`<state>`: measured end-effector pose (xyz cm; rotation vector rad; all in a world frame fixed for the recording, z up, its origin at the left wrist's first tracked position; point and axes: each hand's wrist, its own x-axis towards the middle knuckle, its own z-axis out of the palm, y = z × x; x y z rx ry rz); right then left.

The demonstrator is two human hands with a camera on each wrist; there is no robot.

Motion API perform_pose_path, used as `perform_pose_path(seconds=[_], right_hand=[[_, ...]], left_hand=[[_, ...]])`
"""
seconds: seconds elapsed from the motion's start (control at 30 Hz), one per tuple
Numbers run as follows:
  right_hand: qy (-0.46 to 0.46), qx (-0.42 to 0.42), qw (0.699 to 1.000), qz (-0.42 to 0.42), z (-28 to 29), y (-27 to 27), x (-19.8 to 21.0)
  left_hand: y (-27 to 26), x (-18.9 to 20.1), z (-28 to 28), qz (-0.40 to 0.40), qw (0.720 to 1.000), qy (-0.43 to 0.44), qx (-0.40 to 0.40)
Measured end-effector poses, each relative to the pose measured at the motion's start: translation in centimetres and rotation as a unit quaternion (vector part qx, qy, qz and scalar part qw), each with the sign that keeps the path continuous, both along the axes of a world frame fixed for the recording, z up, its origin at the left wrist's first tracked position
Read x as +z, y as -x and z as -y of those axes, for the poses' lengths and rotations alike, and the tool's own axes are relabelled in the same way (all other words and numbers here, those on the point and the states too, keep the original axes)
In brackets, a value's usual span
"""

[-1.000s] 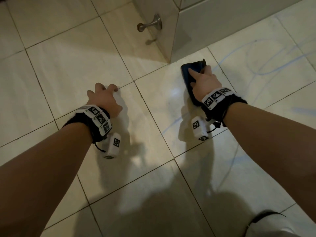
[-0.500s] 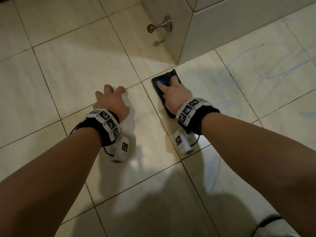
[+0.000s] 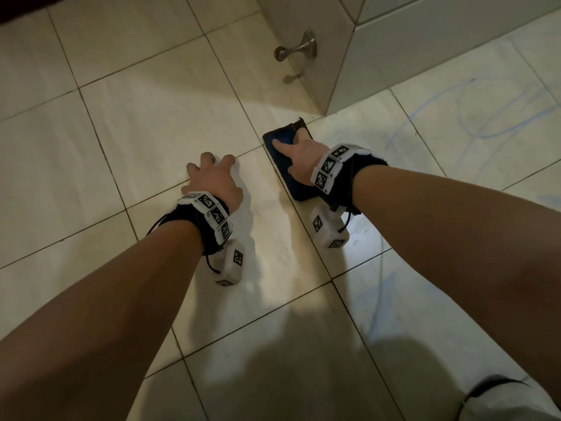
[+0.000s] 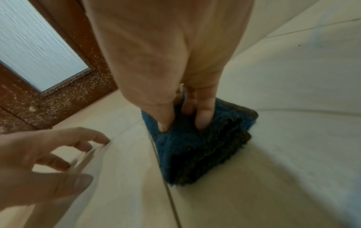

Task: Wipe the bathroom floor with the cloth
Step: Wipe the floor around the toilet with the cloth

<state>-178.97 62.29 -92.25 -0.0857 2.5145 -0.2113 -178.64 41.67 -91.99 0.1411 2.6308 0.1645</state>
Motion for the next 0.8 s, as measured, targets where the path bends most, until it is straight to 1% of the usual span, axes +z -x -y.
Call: perform_pose_path(seconds=[0.07,0.3,0.53,0.8], right_hand=[[0.023,-0.017,1.0,0.009,-0.2,-0.8,0.4],[0.066,-0.015,0.998,-0.003,0.5,-6.0,0.2],[0.082,-0.04,0.995,0.026,0.2,-11.0,0.9],[0.085,-0.064,0.994,0.025,-0.8,-15.1,0.9]], left_hand=[[0.0,0.0,0.0,0.001,1.0,0.001,-0.002],[-0.1,-0.3,-0.1,-0.007,1.0,0.016,-0.003],[-0.5,-0.1,-0.3,0.001,1.0,0.025,-0.009],[-0.7,-0.3,-0.9,-0.001,0.999,0.048,-0.003]])
